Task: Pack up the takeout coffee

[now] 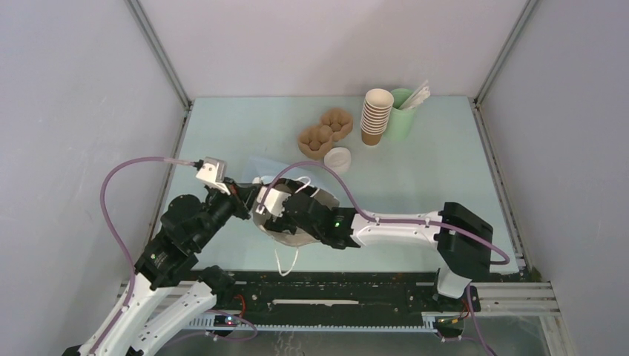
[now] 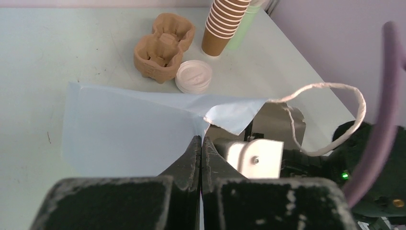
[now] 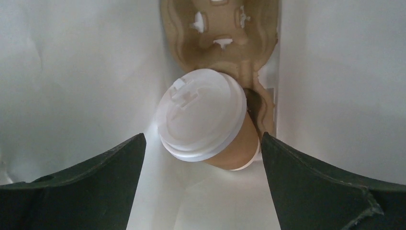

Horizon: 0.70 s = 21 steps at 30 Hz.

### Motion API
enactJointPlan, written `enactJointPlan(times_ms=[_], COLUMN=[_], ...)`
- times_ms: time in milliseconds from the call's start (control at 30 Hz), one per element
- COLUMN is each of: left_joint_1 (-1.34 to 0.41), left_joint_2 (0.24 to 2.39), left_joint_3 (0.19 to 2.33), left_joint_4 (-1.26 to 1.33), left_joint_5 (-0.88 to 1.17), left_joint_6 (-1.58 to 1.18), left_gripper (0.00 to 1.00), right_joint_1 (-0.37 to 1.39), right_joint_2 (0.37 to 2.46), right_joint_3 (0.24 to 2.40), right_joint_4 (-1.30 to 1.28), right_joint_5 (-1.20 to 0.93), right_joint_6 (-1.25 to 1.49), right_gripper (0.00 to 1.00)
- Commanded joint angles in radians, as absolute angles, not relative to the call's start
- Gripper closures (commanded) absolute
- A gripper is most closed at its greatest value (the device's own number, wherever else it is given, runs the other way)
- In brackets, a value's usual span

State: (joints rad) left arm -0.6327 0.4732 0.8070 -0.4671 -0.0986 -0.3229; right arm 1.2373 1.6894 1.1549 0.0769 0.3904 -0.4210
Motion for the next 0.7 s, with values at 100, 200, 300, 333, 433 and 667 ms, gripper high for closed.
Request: enactJointPlan(times_ms=[100, 200, 300, 333, 433, 667], left_joint_1=[-0.636, -0.636, -0.637, -0.636, -0.636, -0.636], left_joint_2=[0.495, 0.494, 0.492, 0.493, 0.494, 0.493], left_joint_3=[0.847, 0.843, 0.838, 0.838, 0.838, 0.836], left_joint_4=[-0.431, -0.436, -0.439, -0.441, -0.442, -0.453], left_joint_5=[-0.079, -0.092, -0.104, -0.105, -0.107, -0.119], left_joint_6=[-0.319, -0.315, -0.314, -0.314, -0.317, -0.318], left_gripper=[1.0, 1.0, 1.0, 1.0, 1.0, 1.0], right_joint_1=[1.227, 1.221, 1.22, 1.219, 1.214, 1.211], right_joint_2=[1.76, 1.78, 1.803, 1.814, 1.849, 1.874], right_joint_3=[1.216, 1.226, 1.235, 1.243, 1.281, 1.289], right_joint_4=[0.031, 0.008, 0.005, 0.005, -0.028, 0.036], right_joint_5=[0.406, 0.416, 0.432, 0.441, 0.472, 0.496], right_joint_6=[-0.44, -0.439, -0.448, -0.446, -0.437, -0.494], right_gripper=[0.0, 0.0, 0.0, 0.0, 0.0, 0.04])
